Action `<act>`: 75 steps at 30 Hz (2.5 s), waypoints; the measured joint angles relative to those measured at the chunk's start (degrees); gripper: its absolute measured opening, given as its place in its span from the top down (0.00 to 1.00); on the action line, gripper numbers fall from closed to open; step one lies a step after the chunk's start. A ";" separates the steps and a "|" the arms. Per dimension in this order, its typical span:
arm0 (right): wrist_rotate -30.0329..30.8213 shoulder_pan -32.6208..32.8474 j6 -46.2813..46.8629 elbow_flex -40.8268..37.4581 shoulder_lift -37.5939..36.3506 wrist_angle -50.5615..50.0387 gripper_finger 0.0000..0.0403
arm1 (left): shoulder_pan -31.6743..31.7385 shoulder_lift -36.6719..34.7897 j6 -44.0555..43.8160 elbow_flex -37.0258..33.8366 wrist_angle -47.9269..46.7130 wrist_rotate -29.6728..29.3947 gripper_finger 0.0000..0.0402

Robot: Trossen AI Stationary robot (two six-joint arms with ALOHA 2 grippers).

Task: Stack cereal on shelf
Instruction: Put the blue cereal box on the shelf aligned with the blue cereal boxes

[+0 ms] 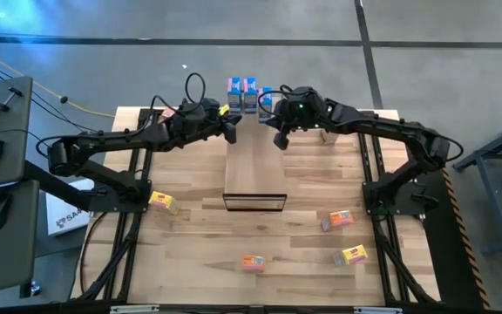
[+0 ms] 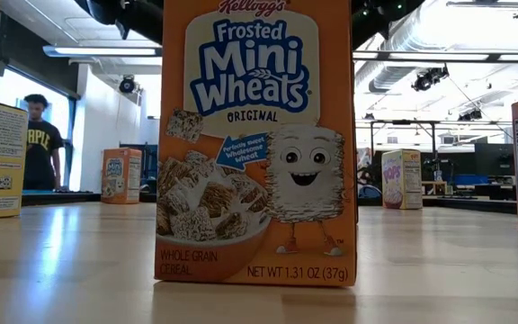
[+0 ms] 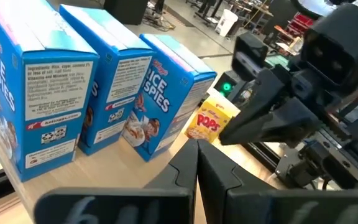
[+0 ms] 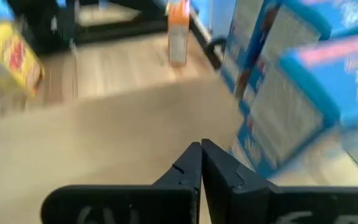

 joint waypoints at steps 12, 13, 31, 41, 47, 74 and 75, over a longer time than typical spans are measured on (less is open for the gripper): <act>0.76 -4.39 -5.24 0.02 3.37 1.00 1.00 | -0.57 0.01 -0.89 0.00 -1.46 -0.04 1.00; 0.40 -4.56 -5.24 0.02 3.49 1.57 1.00 | -0.61 0.01 -0.91 0.00 -1.51 -0.12 1.00; 1.41 -5.37 -4.82 0.02 6.64 6.44 1.00 | -0.63 -0.01 -1.37 0.00 -1.92 -0.47 1.00; 0.86 -7.90 -5.93 0.02 6.64 8.01 1.00 | -0.61 0.01 -1.39 0.00 -1.94 -0.47 1.00; -1.33 -7.85 -6.36 1.37 5.13 2.50 1.00 | -0.61 0.01 -1.37 0.00 -2.06 -0.47 1.00; -3.68 -11.77 -2.28 3.23 8.06 4.21 1.00 | 1.07 -2.44 -3.31 -0.04 -9.07 -2.20 1.00; -3.70 -11.77 -2.26 3.23 8.06 4.18 1.00 | 1.22 -2.92 -2.98 -0.04 -8.69 -2.22 1.00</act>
